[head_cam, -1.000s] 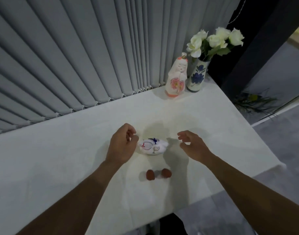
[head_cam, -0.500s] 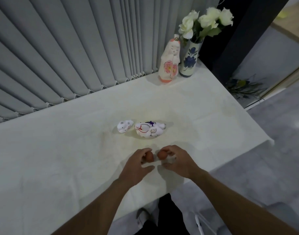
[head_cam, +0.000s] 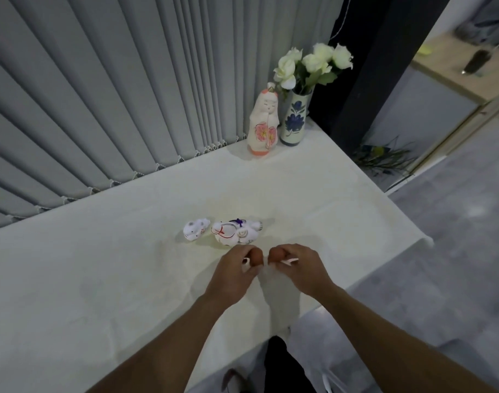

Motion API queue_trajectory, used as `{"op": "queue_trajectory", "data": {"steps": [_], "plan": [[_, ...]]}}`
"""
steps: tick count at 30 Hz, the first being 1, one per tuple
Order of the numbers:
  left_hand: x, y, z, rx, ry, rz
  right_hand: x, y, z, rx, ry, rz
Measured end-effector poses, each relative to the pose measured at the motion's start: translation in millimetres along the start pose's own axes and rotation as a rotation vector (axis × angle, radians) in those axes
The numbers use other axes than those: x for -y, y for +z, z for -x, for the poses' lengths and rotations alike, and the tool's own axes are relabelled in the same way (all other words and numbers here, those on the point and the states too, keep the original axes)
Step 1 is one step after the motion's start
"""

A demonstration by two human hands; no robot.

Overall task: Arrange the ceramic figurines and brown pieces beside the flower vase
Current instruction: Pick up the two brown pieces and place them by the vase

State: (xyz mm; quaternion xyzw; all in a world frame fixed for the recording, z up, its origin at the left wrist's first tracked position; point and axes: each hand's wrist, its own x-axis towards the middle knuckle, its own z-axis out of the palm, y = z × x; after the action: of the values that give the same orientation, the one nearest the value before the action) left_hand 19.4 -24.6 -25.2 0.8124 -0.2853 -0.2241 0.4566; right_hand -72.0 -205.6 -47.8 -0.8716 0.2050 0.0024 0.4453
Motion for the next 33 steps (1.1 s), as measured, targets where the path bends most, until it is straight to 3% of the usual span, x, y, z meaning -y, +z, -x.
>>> {"op": "queue_trajectory", "data": {"steps": [9,24,33], "plan": [[-42,11,-91,-0.068,0.08,-0.022,-12,-72,-59,-0.087,0.044,-0.095],[-42,46,-301,-0.212,-0.152,-0.032,-50,-132,-257,-0.083,0.013,-0.066],[-39,72,-356,-0.295,-0.231,-0.052,-62,-139,-315,-0.077,0.09,-0.104]]}}
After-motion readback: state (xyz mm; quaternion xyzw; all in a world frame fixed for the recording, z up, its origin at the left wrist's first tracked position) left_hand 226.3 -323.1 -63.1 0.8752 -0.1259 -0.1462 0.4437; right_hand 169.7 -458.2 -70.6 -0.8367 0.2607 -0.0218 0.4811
